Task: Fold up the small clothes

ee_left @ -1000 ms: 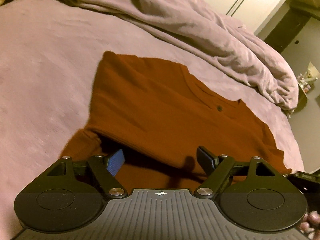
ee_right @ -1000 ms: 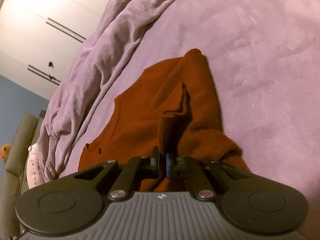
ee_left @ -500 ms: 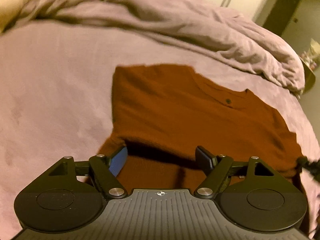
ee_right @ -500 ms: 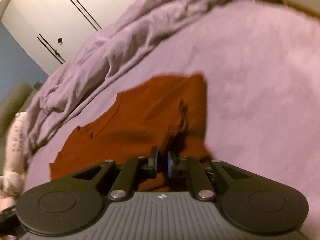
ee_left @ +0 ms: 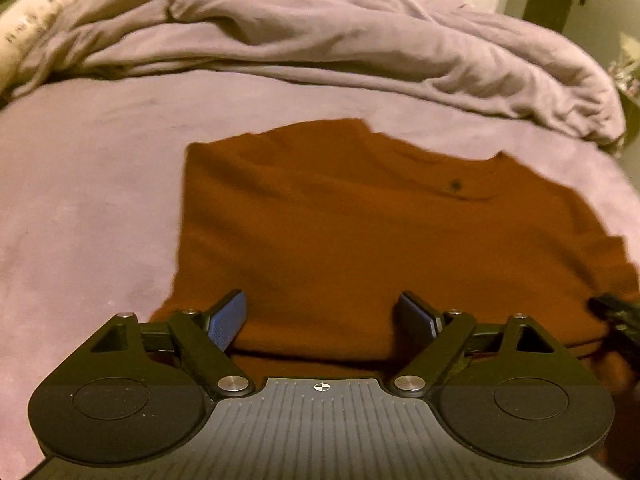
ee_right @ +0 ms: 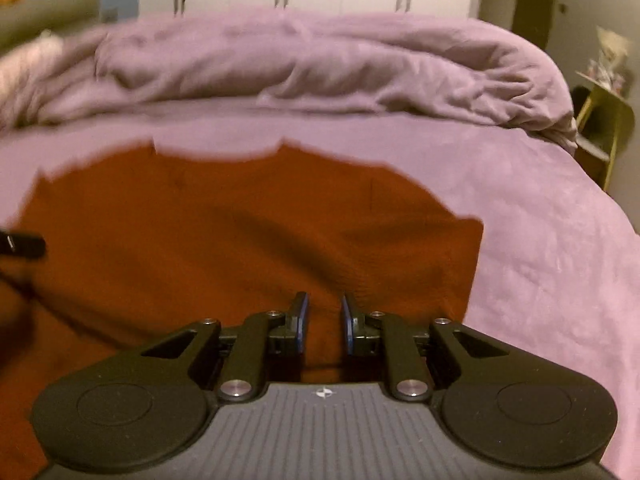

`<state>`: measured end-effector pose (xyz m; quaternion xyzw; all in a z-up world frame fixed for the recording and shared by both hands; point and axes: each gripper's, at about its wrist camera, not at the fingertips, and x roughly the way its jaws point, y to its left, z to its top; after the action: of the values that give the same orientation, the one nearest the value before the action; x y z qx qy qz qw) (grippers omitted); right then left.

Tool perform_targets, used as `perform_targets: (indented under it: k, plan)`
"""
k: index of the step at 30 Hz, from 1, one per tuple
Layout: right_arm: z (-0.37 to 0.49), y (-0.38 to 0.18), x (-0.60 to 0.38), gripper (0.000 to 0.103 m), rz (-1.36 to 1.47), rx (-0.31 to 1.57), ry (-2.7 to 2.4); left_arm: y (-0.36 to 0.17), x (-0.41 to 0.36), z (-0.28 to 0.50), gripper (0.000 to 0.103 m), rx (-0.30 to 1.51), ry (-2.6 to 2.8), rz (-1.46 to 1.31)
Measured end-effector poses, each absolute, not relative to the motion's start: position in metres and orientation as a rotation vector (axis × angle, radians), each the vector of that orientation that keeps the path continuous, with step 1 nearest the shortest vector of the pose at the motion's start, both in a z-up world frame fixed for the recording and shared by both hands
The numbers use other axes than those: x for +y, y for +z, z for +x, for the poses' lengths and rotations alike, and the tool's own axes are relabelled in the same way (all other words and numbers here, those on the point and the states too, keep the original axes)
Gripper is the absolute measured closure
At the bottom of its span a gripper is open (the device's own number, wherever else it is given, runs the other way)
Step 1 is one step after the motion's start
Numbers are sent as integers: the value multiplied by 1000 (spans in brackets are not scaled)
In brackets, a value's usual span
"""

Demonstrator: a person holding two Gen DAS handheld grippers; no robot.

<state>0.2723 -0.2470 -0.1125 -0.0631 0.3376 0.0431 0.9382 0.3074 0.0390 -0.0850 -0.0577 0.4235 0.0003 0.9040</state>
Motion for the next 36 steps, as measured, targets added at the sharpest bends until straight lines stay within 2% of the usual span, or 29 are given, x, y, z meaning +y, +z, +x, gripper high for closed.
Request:
perform_targets:
  k: [14, 27, 28, 30, 31, 32, 33, 36]
  plan:
    - [257, -111, -260, 87, -234, 630, 121, -80, 37, 294, 14, 869, -13, -26]
    - [239, -102, -278, 87, -178, 638, 14, -79, 50, 271, 14, 915, 42, -32]
    - [235, -101, -278, 86, -204, 637, -37, -78, 55, 265, 14, 913, 48, -44]
    - [227, -103, -284, 43, -229, 657, -167, -77, 66, 251, 14, 914, 44, -68]
    - [220, -101, -292, 44, -193, 677, -198, -76, 71, 242, 14, 911, 45, -74]
    - [210, -98, -301, 53, -142, 705, -214, -74, 76, 233, 14, 903, 43, -83]
    - [197, -96, -308, 57, -98, 714, -203, -72, 81, 221, 14, 900, 38, -96]
    - [147, -92, -318, 57, -14, 762, -126, -66, 95, 185, 14, 908, 52, -109]
